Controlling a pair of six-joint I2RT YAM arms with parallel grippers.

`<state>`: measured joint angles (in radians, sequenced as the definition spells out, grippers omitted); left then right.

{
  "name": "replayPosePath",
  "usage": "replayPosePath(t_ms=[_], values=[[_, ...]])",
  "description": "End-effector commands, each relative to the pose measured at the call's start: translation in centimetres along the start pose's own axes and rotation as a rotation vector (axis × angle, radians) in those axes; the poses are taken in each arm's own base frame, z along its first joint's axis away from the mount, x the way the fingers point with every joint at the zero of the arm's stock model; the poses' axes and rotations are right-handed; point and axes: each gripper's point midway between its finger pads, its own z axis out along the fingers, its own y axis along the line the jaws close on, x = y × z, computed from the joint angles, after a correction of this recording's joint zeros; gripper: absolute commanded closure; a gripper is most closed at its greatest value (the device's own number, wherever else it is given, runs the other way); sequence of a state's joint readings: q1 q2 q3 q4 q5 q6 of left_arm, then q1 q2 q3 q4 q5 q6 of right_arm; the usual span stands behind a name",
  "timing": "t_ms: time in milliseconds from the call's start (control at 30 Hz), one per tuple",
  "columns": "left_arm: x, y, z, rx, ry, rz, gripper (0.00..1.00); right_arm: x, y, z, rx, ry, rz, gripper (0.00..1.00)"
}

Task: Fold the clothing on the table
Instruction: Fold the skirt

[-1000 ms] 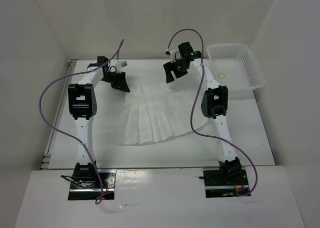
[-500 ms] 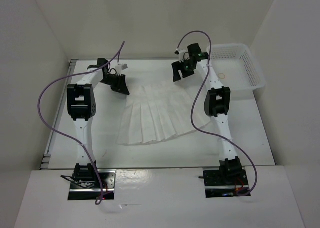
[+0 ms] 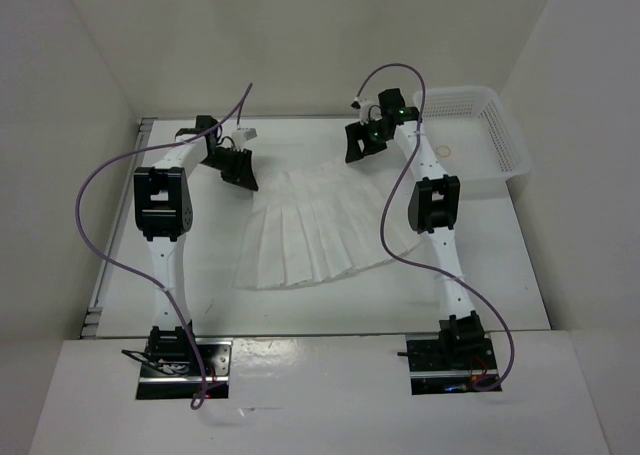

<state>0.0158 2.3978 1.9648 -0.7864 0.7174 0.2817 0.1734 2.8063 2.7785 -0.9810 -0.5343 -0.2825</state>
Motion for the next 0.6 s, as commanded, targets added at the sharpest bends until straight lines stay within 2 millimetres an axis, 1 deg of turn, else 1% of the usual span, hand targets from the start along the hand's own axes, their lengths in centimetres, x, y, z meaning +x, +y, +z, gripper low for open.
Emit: replayPosePath(t_ms=[0,33,67,100,167,200,233,300,333,367,433,467,533,567], values=[[0.4,-0.6,-0.8,-0.02,0.027,0.037,0.62,0.0,2.7,2.0,-0.066,0.005,-0.032,0.2],[0.4,-0.6,-0.8,-0.02,0.027,0.037,0.62,-0.1,3.3,2.3,-0.073,0.009,-0.04,0.2],[0.4,-0.6,-0.8,-0.02,0.027,0.037,0.62,0.1,3.2,2.5,-0.073,0.009,-0.04,0.2],[0.5,-0.5,-0.9,-0.028,0.031,0.037,0.62,0.5,3.7,3.2,-0.09,0.018,-0.041,0.2],[0.5,-0.5,-0.9,-0.028,0.031,0.037,0.62,0.1,3.7,3.0,-0.088,0.009,-0.046,0.21],[0.5,-0.8,-0.6,-0.024,0.035,0.053,0.62,0.5,3.8,3.4,-0.1,0.016,-0.041,0.23],[0.5,-0.8,-0.6,-0.023,0.035,0.053,0.62,0.7,4.5,3.6,-0.116,0.024,-0.042,0.26],[0.5,-0.8,-0.6,-0.023,0.035,0.053,0.62,0.8,4.5,3.8,-0.117,0.025,-0.033,0.3],[0.5,-0.8,-0.6,-0.023,0.035,0.053,0.62,0.8,4.5,3.8,-0.117,0.025,-0.033,0.33],[0.5,-0.8,-0.6,-0.023,0.035,0.053,0.62,0.8,4.5,3.8,-0.117,0.025,-0.033,0.39],[0.9,-0.7,-0.5,-0.029,0.046,0.046,0.62,0.8,4.5,3.8,-0.117,0.025,-0.033,0.44],[0.9,-0.7,-0.5,-0.029,0.046,0.046,0.62,0.8,4.5,3.8,-0.117,0.025,-0.033,0.5],[1.1,-0.6,-0.3,-0.029,0.047,0.045,0.63,0.8,4.5,3.8,-0.117,0.025,-0.033,0.58],[1.2,-0.4,-0.3,-0.037,0.051,0.045,0.63,0.8,4.5,3.8,-0.117,0.025,-0.033,0.67]])
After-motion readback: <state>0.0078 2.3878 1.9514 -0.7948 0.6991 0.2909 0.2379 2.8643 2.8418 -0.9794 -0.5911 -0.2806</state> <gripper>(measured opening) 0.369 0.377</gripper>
